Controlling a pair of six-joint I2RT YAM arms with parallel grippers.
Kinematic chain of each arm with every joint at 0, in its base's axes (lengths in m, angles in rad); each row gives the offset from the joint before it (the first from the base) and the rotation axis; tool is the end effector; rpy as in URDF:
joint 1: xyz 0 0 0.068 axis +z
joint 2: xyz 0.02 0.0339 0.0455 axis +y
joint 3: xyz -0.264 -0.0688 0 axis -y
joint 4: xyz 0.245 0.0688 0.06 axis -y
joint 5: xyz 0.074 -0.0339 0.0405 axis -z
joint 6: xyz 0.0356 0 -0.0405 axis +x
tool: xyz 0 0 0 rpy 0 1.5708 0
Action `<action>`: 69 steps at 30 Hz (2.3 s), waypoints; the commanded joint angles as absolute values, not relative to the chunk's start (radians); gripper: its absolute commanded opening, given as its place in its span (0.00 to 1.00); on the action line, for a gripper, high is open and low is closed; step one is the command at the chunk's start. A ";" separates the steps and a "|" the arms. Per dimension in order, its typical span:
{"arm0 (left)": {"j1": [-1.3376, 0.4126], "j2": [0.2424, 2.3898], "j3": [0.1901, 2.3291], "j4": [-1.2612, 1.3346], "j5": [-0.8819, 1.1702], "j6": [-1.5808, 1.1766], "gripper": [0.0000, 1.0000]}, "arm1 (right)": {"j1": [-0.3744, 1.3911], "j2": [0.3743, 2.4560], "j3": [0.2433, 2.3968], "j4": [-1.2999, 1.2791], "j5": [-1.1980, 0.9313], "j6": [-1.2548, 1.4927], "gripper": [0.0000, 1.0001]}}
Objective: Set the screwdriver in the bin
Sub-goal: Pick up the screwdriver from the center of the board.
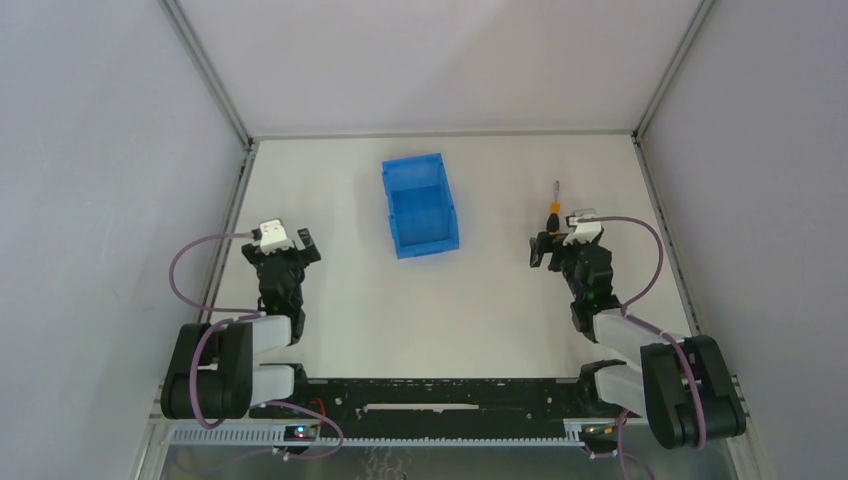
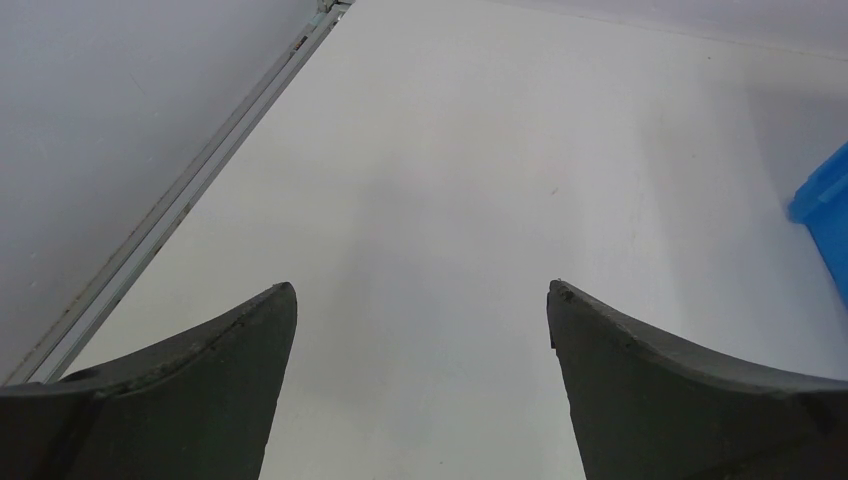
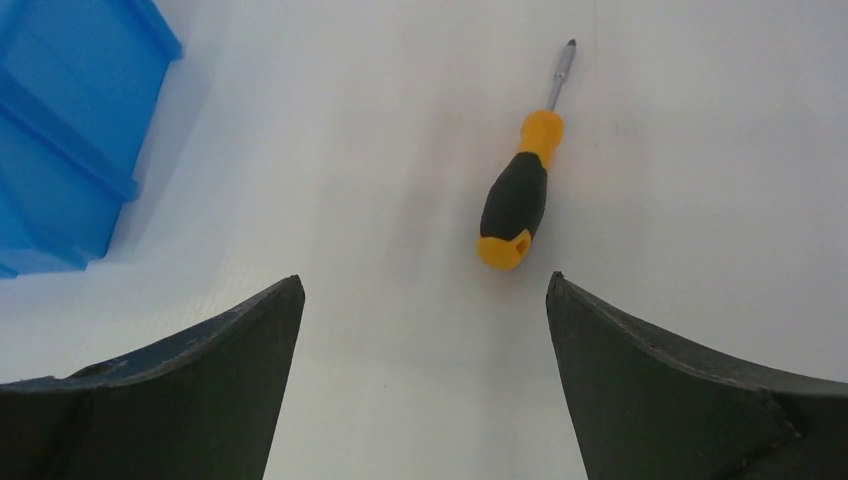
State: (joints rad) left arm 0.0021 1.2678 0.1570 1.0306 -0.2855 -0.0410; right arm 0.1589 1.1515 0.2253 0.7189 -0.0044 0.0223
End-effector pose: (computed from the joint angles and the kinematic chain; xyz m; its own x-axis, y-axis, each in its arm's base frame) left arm 0.2115 0.0105 0.1639 -0.0685 -0.0395 -0.9969 -0.2858 0.9581 -0.0183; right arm 0.2122 0.0342 0.1723 -0.2068 -0.0106 -0.9783 -0.1579 0.9872 0.0227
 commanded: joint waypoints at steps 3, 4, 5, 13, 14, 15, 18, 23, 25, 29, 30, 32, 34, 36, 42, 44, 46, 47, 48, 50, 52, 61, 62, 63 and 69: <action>-0.003 1.261 0.193 1.062 -0.298 -0.017 1.00 | 0.161 1.129 0.329 0.624 0.050 0.025 1.00; -0.003 1.261 0.192 1.062 -0.298 -0.017 1.00 | 0.162 1.120 0.347 0.592 0.051 0.024 1.00; -0.003 1.261 0.192 1.062 -0.298 -0.017 1.00 | 0.161 1.109 0.367 0.562 0.051 0.023 1.00; -0.003 1.261 0.192 1.062 -0.298 -0.017 1.00 | 0.165 1.047 0.622 0.238 0.073 0.045 0.97; -0.003 1.261 0.192 1.062 -0.298 -0.017 1.00 | 0.166 1.045 0.666 0.189 0.072 0.048 0.97; -0.003 1.261 0.192 1.062 -0.299 -0.017 1.00 | 0.166 1.044 0.713 0.138 0.075 0.053 0.96; -0.003 1.261 0.192 1.062 -0.298 -0.017 1.00 | 0.167 1.056 0.886 -0.030 0.094 0.074 0.95; -0.003 1.261 0.192 1.062 -0.298 -0.017 1.00 | 0.167 1.078 1.105 -0.216 0.078 0.077 0.96; -0.003 1.261 0.193 1.062 -0.298 -0.017 1.00 | 0.167 1.083 1.168 -0.248 0.066 0.078 0.96; -0.003 1.261 0.192 1.062 -0.298 -0.017 1.00 | 0.167 1.110 1.294 -0.321 0.060 0.077 0.96; -0.003 1.261 0.193 1.062 -0.299 -0.017 1.00 | 0.167 1.122 1.325 -0.339 0.055 0.076 0.96; -0.003 1.261 0.192 1.062 -0.299 -0.017 1.00 | 0.167 1.141 1.379 -0.375 0.054 0.074 0.97; -0.003 1.261 0.191 1.062 -0.299 -0.017 1.00 | 0.167 1.157 1.420 -0.401 0.052 0.068 0.96; -0.003 1.261 0.192 1.062 -0.298 -0.017 1.00 | 0.166 1.175 1.471 -0.428 0.053 0.066 0.96; -0.003 1.260 0.192 1.062 -0.298 -0.017 1.00 | 0.161 1.246 1.598 -0.519 0.040 0.065 0.96; -0.003 1.261 0.192 1.062 -0.298 -0.017 1.00 | 0.160 1.267 1.612 -0.528 0.042 0.063 0.97; -0.003 1.261 0.192 1.062 -0.299 -0.017 1.00 | 0.152 1.289 1.614 -0.529 0.039 0.067 0.96; -0.003 1.261 0.193 1.062 -0.299 -0.017 1.00 | 0.147 1.309 1.614 -0.529 0.037 0.070 0.96; -0.003 1.261 0.192 1.062 -0.299 -0.017 1.00 | 0.143 1.326 1.612 -0.528 0.035 0.072 0.96; -0.003 1.261 0.192 1.062 -0.299 -0.017 1.00 | 0.128 1.365 1.606 -0.521 0.022 0.079 0.97; -0.003 1.261 0.192 1.062 -0.298 -0.017 1.00 | 0.115 1.412 1.607 -0.517 0.019 0.083 0.96; -0.003 1.261 0.192 1.062 -0.298 -0.016 1.00 | 0.075 1.648 1.622 -0.522 0.061 0.084 0.97; -0.003 1.261 0.192 1.062 -0.298 -0.017 1.00 | 0.072 1.677 1.621 -0.523 0.061 0.083 0.97; -0.003 1.261 0.193 1.061 -0.299 -0.017 1.00 | 0.069 1.704 1.619 -0.523 0.061 0.082 0.97; -0.003 1.261 0.192 1.062 -0.298 -0.017 1.00 | 0.053 1.857 1.613 -0.533 0.055 0.086 0.96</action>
State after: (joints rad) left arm 0.0021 1.2678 0.1570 1.0306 -0.2855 -0.0410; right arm 0.0650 1.7935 1.5867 -0.5224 0.0475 0.0761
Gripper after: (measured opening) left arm 0.996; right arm 0.967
